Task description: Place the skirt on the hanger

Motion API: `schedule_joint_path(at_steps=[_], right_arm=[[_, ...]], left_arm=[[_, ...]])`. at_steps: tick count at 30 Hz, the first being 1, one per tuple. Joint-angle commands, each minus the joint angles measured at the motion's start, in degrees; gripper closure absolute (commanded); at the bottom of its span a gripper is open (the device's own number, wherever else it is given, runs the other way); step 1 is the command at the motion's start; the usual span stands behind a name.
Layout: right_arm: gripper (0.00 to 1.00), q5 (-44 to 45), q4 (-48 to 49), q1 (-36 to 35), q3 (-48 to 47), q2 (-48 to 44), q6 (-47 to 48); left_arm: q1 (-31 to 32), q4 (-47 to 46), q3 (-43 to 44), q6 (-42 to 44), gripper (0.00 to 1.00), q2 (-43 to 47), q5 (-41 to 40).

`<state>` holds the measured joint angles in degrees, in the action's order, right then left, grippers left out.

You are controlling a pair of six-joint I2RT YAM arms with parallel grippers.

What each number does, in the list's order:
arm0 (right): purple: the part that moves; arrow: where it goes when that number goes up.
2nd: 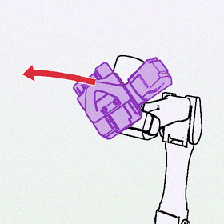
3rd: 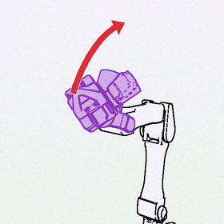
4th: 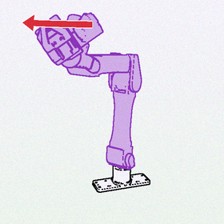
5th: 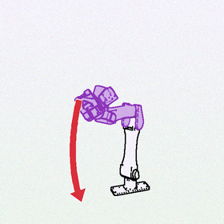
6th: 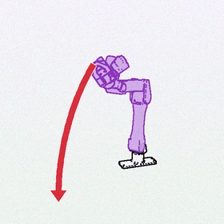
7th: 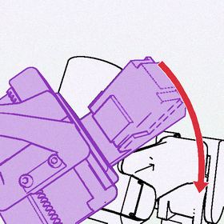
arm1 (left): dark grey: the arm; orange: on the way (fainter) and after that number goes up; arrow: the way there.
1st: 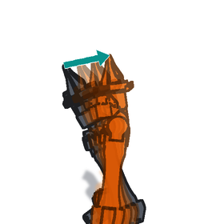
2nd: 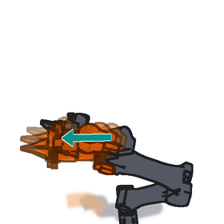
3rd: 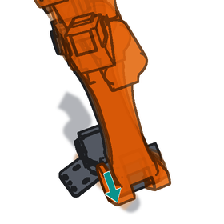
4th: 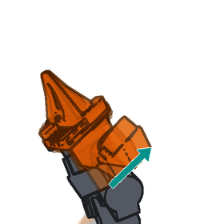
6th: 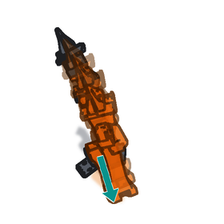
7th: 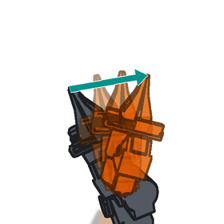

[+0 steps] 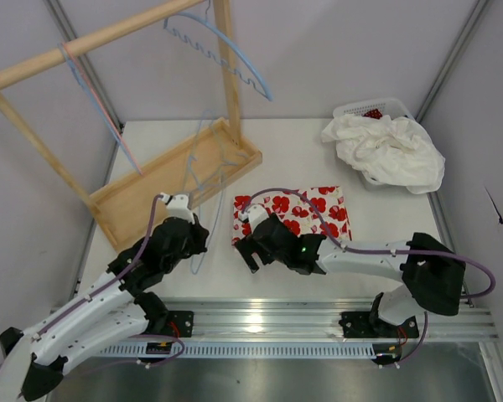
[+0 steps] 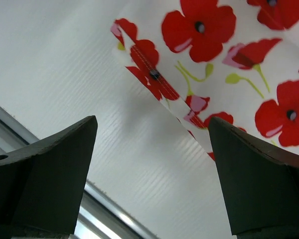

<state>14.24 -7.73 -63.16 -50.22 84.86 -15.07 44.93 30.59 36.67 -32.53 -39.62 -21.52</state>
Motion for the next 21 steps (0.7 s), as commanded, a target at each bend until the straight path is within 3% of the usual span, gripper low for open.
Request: schedule_joint_path(at_steps=[1, 7, 15, 18, 21], right_arm=[[0.01, 7.0, 7.1, -3.2, -0.4, 2.1, 10.6], [0.02, 7.1, 13.9, -3.7, -0.2, 6.6, 17.6], [0.07, 3.8, 16.0, -3.2, -2.6, 16.4, 23.1], [0.15, 2.1, 16.6, -2.9, -2.7, 18.4, 24.4], [0.4, 0.2, 16.3, -1.6, -3.2, 19.7, 23.8]], left_arm=[[1.0, -5.0, -2.4, -2.2, 1.0, 4.4, -2.0], [2.3, -3.8, -7.5, -4.7, 1.0, 9.7, 0.0], [3.0, -0.7, -7.4, -4.2, 1.0, 14.3, -2.6], [3.0, -0.3, -7.7, -4.2, 1.0, 14.7, -2.7], [3.0, 0.0, -8.0, -4.3, 1.0, 14.8, -2.7]])
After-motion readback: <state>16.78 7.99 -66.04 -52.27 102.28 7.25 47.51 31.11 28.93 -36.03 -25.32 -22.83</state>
